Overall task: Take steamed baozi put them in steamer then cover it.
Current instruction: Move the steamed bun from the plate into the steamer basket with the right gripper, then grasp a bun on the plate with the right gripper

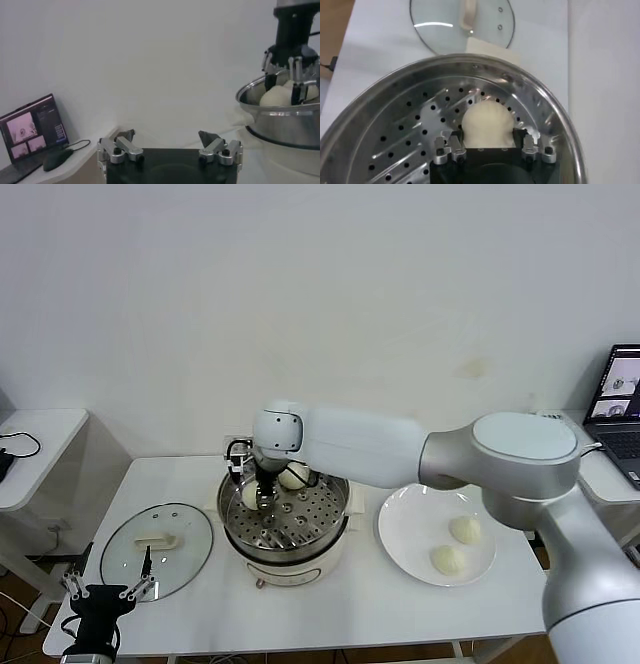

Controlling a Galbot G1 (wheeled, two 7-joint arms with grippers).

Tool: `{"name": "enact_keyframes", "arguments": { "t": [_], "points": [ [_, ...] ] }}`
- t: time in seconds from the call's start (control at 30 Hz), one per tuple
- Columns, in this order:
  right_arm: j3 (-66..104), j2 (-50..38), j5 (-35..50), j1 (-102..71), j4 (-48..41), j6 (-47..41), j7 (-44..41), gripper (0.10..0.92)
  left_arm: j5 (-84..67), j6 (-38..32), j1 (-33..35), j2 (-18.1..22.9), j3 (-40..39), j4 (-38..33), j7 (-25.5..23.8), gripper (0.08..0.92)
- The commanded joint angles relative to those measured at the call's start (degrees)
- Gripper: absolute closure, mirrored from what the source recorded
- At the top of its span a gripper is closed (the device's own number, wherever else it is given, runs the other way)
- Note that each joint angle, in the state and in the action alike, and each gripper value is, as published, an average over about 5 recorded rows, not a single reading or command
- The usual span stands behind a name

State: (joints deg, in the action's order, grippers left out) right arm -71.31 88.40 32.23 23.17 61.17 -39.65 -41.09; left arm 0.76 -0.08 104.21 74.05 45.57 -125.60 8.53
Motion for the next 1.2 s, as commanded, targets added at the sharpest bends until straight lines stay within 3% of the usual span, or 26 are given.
{"name": "enact_keyframes", "arguments": {
  "t": [0.03,0.23,0.5,0.83,1.2],
  "points": [
    [0.3,2.1,0.0,-1.3,-2.2,-0.4,1.1,0.414,0.0,0.0,0.0,0.0,-0.1,0.0,0.0,0.177],
    [0.4,1.8,-0.6,-0.7,-1.6,-0.5,-0.4,0.393,0.0,0.0,0.1,0.1,-0.1,-0.1,0.0,0.177],
    [-0.1,-4.6,-4.1,6.8,5.5,2.8,-11.5,0.216,0.0,0.0,0.4,0.1,0.2,-0.2,0.0,0.177],
    [-4.6,-23.7,-7.8,19.5,22.7,9.0,-21.5,0.202,-0.1,0.1,0.1,-0.4,0.0,0.1,-0.1,0.177],
    [-7.5,-48.2,-13.8,22.4,36.9,13.3,-25.0,0.203,0.4,0.4,-0.2,-0.6,-1.6,-0.6,-0.3,0.177]
  ]
}}
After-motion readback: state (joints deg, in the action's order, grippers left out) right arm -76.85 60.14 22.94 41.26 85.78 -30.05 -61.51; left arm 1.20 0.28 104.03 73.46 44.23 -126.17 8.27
